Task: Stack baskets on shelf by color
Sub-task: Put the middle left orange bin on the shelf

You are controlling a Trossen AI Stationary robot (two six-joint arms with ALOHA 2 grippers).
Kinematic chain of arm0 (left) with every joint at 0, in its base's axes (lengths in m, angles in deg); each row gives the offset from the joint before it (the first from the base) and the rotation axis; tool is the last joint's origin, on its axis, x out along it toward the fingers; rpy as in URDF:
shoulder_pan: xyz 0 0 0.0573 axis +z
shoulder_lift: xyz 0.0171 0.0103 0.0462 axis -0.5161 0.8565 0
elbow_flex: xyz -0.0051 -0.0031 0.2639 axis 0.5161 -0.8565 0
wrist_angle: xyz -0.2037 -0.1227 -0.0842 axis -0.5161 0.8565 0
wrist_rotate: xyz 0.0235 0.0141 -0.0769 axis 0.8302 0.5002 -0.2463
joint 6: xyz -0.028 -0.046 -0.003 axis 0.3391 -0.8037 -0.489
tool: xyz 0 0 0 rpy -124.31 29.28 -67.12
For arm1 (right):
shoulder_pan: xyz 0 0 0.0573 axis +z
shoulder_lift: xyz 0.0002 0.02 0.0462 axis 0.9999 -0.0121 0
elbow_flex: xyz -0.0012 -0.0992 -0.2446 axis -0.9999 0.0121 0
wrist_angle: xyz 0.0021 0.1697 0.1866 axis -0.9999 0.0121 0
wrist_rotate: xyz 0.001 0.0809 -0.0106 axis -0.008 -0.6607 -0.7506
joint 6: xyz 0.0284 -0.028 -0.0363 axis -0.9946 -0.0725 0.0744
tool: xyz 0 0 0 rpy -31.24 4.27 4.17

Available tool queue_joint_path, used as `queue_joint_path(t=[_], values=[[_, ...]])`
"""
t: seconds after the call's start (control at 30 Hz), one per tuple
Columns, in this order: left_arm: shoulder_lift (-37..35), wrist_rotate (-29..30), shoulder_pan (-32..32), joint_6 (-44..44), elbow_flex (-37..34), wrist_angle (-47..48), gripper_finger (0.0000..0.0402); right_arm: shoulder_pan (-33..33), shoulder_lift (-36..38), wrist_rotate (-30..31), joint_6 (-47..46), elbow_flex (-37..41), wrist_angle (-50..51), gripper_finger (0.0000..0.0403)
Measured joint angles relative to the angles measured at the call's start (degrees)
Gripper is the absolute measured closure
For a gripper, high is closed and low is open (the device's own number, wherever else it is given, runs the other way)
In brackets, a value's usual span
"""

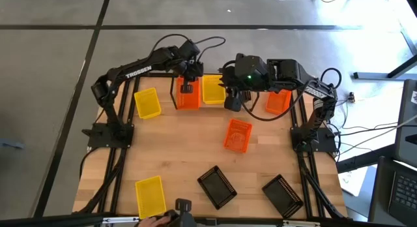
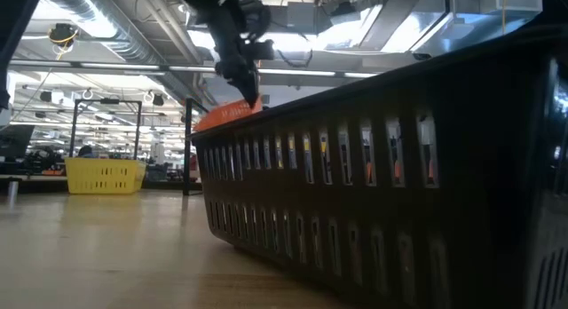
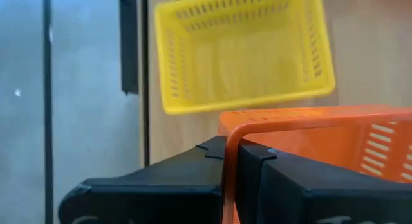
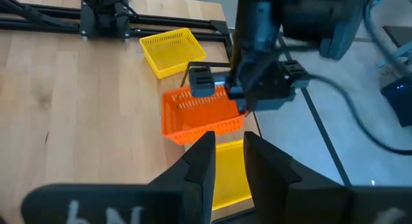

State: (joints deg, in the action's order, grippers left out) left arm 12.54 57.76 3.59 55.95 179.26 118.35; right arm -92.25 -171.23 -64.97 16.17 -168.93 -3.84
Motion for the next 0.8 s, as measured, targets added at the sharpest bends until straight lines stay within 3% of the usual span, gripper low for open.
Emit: queue_joint_path(t=[0.17, 0.4, 0.63, 0.8], values=[[2.8, 5.4, 0.0, 0.2, 0.0, -0.5, 0.0402, 0.0, 0.0, 0.0, 0.0, 0.0, -0.1, 0.0325], [5.3, 5.7, 1.4, 0.2, 0.0, -2.7, 0.0401, 0.0, 0.0, 0.2, 0.2, 0.0, -0.1, 0.0325], [5.6, 6.0, 3.2, 0.2, 0.0, -2.7, 0.0401, 0.0, 0.0, 11.4, -3.7, 0.0, -0.1, 0.0325], [5.6, 5.9, 3.8, 0.2, 0.0, -2.9, 0.0401, 0.0, 0.0, 16.1, -6.0, 1.1, 0.3, 0.0325]])
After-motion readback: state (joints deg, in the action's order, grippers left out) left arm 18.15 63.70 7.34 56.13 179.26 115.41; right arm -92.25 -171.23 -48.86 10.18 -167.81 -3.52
